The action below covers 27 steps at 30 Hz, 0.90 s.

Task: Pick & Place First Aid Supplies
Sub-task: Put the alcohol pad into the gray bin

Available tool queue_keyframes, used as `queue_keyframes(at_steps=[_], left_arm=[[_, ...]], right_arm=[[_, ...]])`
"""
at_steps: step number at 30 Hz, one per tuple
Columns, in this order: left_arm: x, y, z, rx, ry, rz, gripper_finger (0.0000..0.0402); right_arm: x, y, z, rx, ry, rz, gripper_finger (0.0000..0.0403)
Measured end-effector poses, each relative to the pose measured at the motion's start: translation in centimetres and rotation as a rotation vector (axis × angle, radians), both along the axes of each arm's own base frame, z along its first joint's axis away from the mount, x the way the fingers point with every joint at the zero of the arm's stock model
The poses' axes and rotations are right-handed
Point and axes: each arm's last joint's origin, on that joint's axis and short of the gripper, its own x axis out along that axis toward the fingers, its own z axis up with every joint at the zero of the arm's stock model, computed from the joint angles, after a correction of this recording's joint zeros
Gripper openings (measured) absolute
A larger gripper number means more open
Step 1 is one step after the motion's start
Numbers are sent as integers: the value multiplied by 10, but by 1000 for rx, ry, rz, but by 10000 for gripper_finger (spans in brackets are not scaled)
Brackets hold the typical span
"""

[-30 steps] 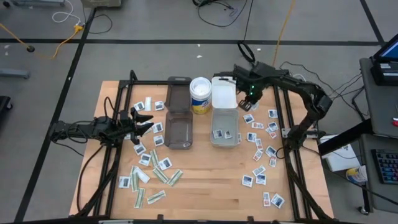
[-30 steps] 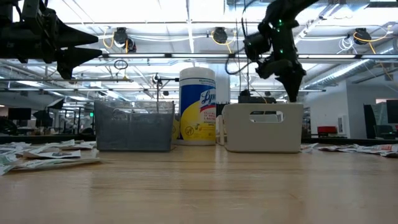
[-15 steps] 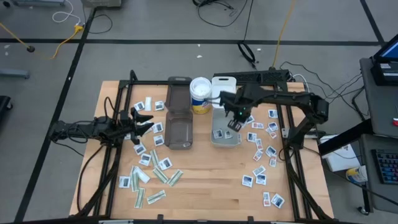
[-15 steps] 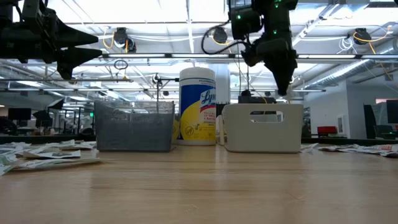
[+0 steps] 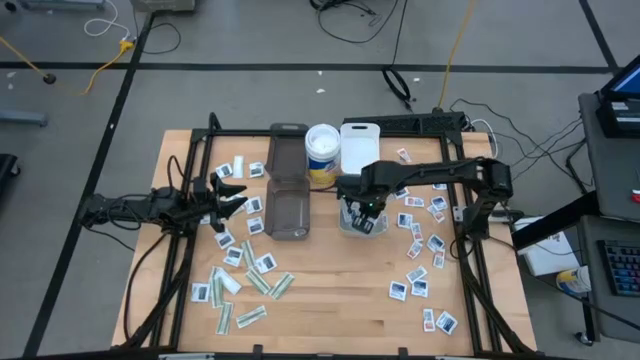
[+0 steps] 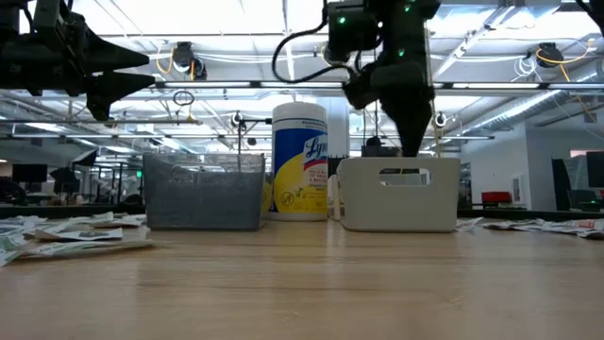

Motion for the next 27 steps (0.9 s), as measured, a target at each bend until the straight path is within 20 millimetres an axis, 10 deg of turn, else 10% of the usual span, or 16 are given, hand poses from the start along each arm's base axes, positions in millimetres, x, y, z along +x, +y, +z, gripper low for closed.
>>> queue_keyframes(at_steps=[19,27], left_arm=[[0,0,0,0,0,0,196],[0,0,0,0,0,0,196]], right_arm=[[32,-4,-58,-24,18,95,4],[35,-5,-58,-32,-10,92,78]])
